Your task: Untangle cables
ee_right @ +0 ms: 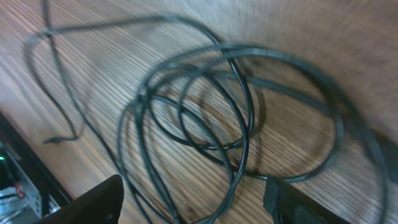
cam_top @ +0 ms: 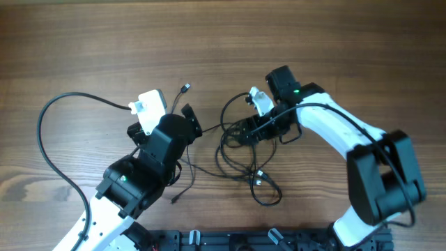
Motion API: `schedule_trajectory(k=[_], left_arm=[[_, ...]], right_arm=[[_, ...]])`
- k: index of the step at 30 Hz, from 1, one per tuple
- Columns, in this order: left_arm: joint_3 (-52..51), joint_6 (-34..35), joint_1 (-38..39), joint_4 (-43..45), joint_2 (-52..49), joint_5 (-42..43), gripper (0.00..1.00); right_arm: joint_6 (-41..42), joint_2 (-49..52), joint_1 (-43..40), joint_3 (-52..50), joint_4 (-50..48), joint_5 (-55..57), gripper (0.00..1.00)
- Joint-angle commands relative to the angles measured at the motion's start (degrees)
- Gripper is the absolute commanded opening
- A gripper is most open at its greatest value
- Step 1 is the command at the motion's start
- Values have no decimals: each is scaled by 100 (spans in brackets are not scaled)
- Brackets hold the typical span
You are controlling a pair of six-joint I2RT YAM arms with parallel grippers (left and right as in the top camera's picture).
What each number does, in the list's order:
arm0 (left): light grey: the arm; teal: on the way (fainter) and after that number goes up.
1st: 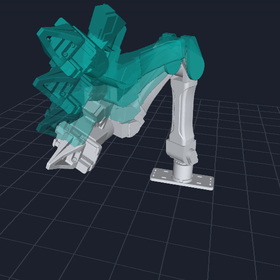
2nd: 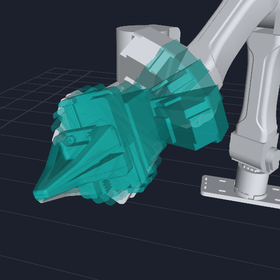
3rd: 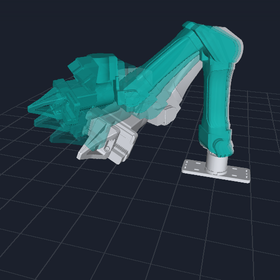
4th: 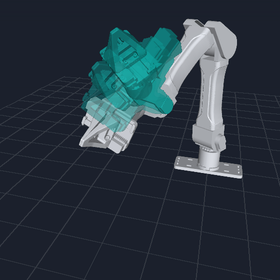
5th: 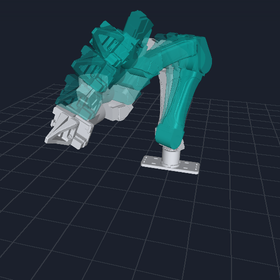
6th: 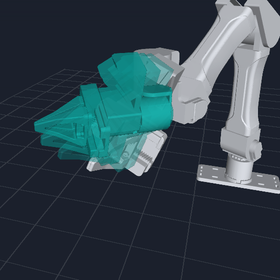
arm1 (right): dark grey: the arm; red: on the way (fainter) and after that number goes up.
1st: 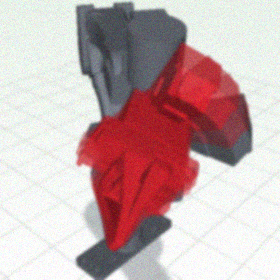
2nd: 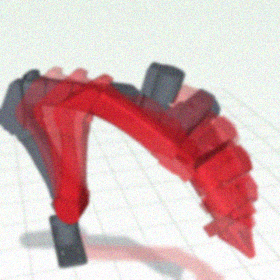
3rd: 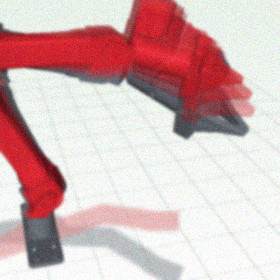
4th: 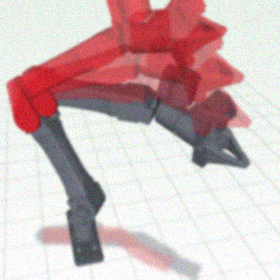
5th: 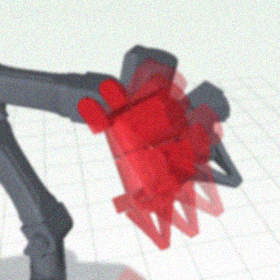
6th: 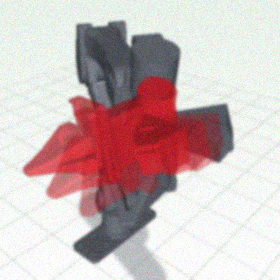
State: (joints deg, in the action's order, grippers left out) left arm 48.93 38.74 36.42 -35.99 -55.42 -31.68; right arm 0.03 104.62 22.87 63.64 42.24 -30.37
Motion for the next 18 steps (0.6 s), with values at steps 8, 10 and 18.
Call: schedule_trajectory(k=[8, 10, 18], left_arm=[[144, 72, -28, -721, 2669, -101, 100], [144, 72, -28, -813, 2885, -101, 100], [144, 74, -28, -933, 2918, -96, 100]], right_arm=[[-2, 656, 22, -39, -227, 61, 42], [-2, 656, 22, -39, -262, 59, 26], [-149, 640, 17, -11, -166, -616, 4]])
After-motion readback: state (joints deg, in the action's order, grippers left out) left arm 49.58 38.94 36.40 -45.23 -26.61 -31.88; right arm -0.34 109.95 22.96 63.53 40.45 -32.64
